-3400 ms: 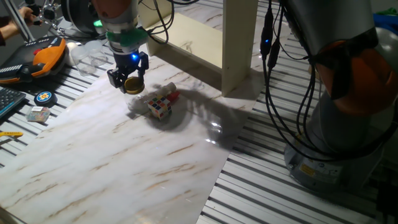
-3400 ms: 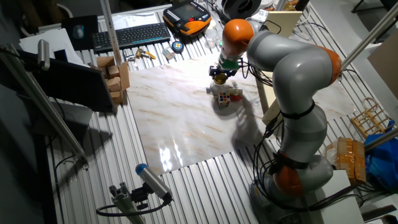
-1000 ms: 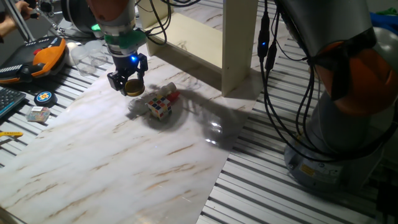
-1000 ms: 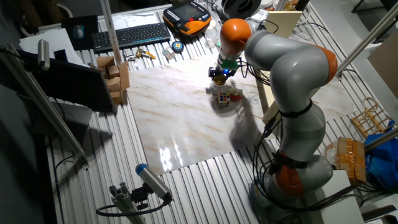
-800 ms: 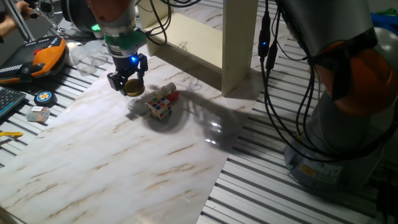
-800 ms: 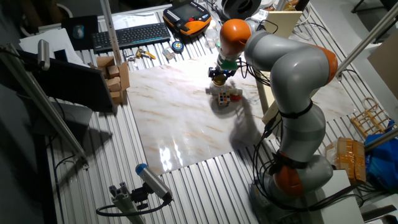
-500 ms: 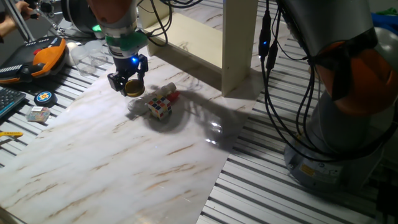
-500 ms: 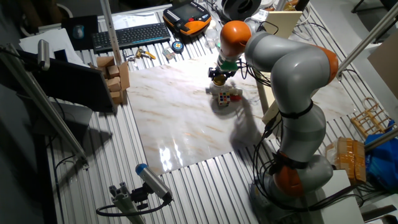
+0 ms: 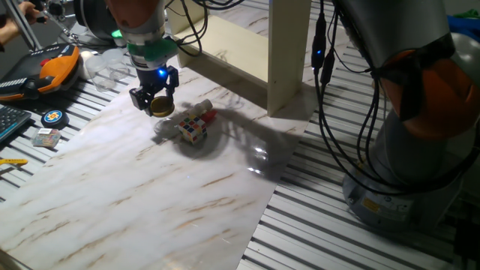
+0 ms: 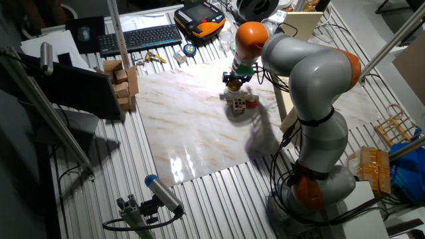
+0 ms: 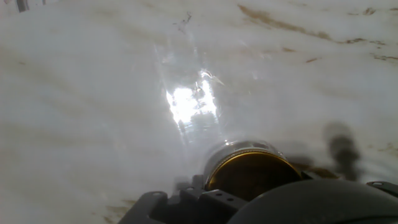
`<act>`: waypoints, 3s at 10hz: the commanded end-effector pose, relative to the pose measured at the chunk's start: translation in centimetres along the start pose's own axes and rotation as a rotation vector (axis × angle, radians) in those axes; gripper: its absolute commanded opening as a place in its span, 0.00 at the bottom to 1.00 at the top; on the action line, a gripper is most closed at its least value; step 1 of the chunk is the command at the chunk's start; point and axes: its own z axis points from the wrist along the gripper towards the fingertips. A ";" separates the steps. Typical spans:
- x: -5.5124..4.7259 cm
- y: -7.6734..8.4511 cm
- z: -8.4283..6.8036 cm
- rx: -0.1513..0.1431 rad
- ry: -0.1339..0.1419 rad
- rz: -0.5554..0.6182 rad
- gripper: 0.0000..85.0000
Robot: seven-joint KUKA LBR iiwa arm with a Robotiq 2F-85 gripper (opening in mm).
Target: Take the object down from the shelf
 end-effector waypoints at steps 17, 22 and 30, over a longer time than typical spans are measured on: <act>0.1 -0.4 -11.3 0.032 0.027 -0.071 0.20; 1.3 -1.4 -14.9 0.010 0.037 -0.106 0.00; 2.5 -3.0 -17.0 0.021 -0.031 -0.101 0.00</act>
